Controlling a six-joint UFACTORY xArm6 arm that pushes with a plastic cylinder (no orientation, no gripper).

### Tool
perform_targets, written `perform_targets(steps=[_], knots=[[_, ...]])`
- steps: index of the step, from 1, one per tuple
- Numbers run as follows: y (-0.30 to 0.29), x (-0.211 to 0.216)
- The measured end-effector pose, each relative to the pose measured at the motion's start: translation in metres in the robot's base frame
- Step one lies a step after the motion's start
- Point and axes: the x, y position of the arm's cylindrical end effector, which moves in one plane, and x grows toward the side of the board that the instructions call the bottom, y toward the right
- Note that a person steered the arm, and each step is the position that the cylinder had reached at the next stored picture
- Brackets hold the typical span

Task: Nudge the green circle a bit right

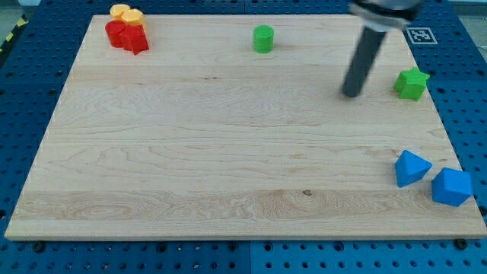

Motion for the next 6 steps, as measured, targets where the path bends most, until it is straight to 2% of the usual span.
perform_targets(steps=[1, 2, 4, 6], knots=[[-0.077, -0.002], [-0.126, -0.019], [-0.127, -0.117], [-0.139, -0.155]])
